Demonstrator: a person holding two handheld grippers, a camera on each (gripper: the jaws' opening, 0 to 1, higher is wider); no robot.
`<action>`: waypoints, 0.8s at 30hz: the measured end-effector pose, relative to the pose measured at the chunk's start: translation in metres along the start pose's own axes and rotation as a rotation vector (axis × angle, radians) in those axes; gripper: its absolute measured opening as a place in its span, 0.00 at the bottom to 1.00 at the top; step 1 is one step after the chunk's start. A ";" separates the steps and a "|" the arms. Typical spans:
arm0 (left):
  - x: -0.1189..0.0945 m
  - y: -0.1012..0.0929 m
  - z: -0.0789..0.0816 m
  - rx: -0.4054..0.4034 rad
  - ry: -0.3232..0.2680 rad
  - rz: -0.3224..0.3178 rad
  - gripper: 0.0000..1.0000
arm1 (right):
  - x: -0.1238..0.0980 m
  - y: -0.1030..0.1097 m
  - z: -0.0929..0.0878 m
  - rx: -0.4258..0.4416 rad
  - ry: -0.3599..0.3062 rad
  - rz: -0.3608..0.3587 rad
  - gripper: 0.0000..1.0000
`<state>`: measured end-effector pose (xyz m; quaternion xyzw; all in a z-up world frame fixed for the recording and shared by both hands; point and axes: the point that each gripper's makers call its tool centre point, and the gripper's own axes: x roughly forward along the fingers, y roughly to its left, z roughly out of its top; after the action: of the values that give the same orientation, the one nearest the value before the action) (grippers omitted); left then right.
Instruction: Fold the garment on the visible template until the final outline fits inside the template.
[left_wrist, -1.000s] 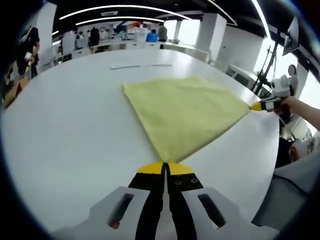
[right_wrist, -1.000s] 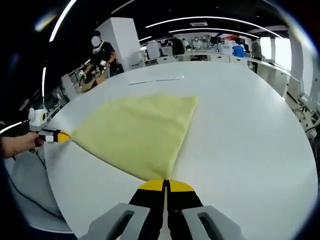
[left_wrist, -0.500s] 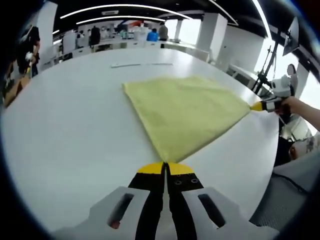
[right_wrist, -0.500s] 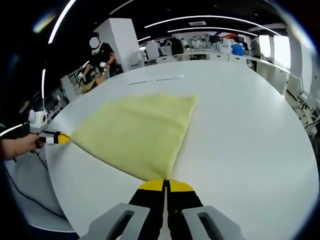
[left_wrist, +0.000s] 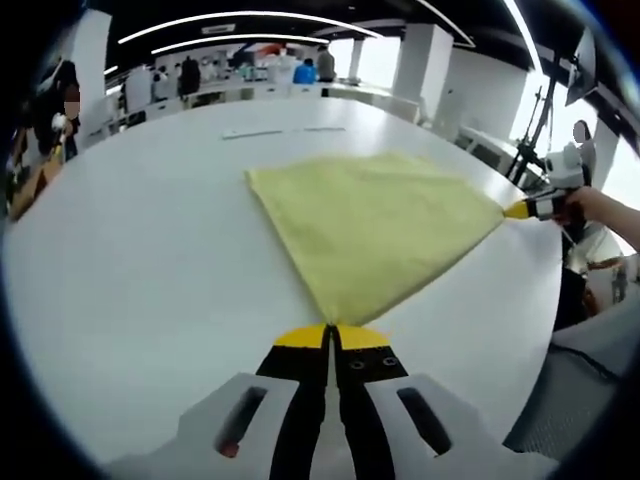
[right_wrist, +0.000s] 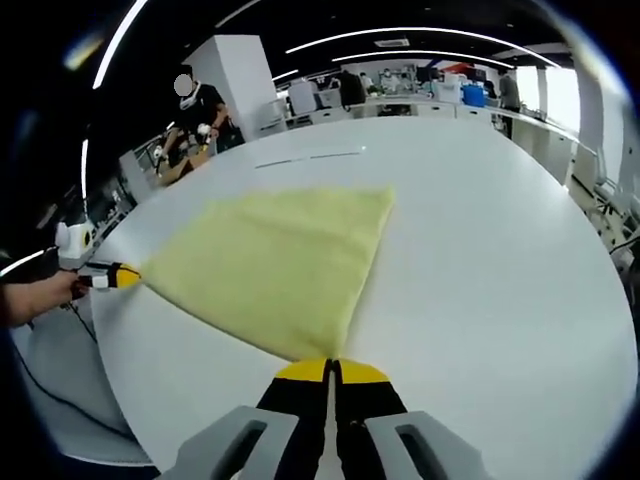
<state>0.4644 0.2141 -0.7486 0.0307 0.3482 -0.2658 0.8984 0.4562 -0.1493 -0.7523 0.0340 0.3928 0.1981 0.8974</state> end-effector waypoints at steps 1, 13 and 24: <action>0.000 0.001 0.001 0.006 0.001 0.004 0.00 | 0.000 0.000 0.000 -0.001 0.001 0.000 0.00; -0.004 -0.001 0.017 -0.041 -0.057 -0.007 0.30 | -0.004 0.008 0.016 -0.023 -0.060 0.013 0.30; -0.013 -0.006 0.045 0.011 -0.145 -0.015 0.62 | -0.012 0.037 0.048 -0.121 -0.198 0.088 0.69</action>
<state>0.4803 0.2039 -0.7055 0.0133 0.2808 -0.2761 0.9191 0.4709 -0.1154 -0.7030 0.0163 0.2878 0.2565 0.9226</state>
